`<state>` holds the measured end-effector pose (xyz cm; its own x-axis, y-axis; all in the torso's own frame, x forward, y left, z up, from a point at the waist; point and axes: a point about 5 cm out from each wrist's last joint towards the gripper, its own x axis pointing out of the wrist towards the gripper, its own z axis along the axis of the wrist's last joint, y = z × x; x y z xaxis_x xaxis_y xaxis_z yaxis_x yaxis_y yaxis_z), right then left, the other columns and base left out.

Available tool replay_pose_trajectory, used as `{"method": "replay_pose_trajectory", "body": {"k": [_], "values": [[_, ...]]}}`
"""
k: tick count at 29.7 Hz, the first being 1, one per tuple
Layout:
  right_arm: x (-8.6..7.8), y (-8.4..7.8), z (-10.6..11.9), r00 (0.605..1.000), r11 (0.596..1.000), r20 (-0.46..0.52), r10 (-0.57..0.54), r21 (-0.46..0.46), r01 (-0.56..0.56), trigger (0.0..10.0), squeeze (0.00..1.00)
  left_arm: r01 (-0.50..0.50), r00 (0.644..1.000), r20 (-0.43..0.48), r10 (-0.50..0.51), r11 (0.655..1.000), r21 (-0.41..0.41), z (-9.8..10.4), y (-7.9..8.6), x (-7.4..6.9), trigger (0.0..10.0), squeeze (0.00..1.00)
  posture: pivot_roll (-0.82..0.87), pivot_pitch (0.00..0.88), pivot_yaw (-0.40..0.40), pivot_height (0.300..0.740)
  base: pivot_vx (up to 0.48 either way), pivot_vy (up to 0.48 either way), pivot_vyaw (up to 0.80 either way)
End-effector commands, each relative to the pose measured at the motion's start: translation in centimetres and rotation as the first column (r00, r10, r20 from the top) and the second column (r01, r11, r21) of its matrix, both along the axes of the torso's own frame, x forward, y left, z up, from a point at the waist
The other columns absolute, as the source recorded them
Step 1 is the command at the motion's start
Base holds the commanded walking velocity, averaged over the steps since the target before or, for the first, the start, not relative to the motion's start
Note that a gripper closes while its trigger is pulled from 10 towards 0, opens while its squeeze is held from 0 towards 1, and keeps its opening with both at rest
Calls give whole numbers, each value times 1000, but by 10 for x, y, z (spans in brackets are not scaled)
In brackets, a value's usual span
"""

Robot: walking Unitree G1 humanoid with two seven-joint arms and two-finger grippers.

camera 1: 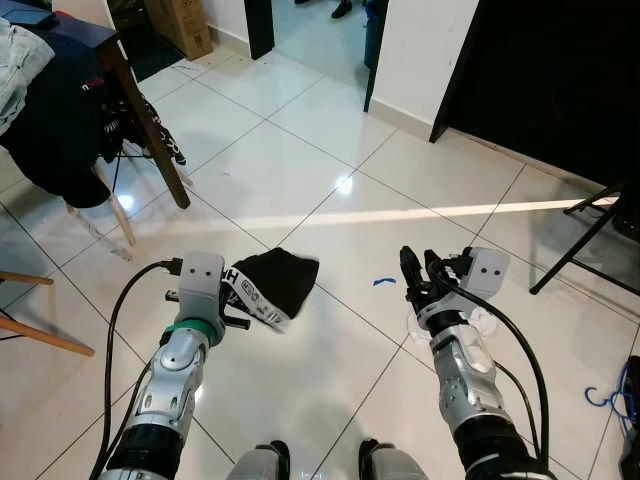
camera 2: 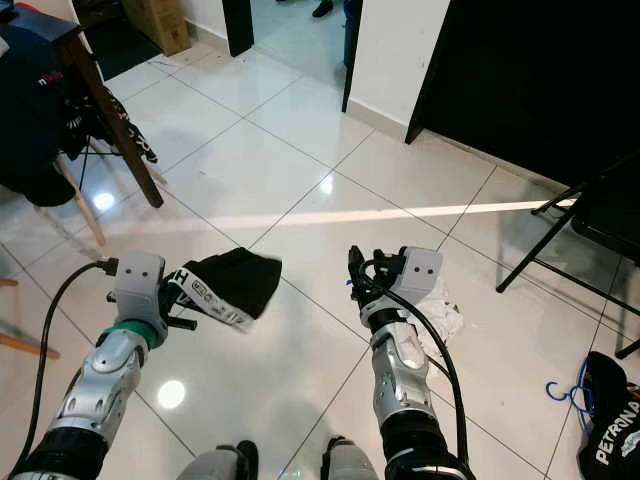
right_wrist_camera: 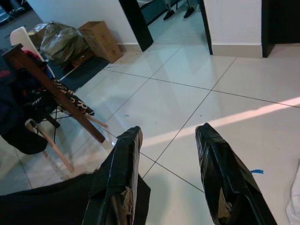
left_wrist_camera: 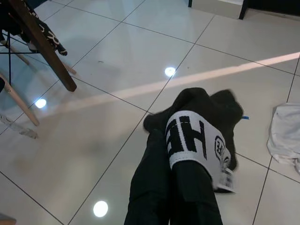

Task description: Hang hanger

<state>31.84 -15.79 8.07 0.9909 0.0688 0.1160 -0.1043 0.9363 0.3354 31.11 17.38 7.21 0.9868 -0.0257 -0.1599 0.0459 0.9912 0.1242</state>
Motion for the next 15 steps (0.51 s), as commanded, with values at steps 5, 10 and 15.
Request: {"method": "replay_pose_trajectory", "body": {"k": [5,10,15], "values": [[-7,-2,-13,998,999,-62,-33,12,34,10000,0,12,1000,-3,-12,1000,-2,2,-5,2,10000,0,6,100,70,740,0,0,0],[-8,-1,-18,995,999,-93,-42,-7,41,10000,0,21,1000,5,-21,1000,13,6,-6,5,10000,0,17,85,79,740,0,0,0],[-7,-2,-24,989,998,-134,-62,-6,62,10000,0,55,998,26,-57,996,74,18,-10,9,10000,0,68,69,103,740,0,0,0]]}}
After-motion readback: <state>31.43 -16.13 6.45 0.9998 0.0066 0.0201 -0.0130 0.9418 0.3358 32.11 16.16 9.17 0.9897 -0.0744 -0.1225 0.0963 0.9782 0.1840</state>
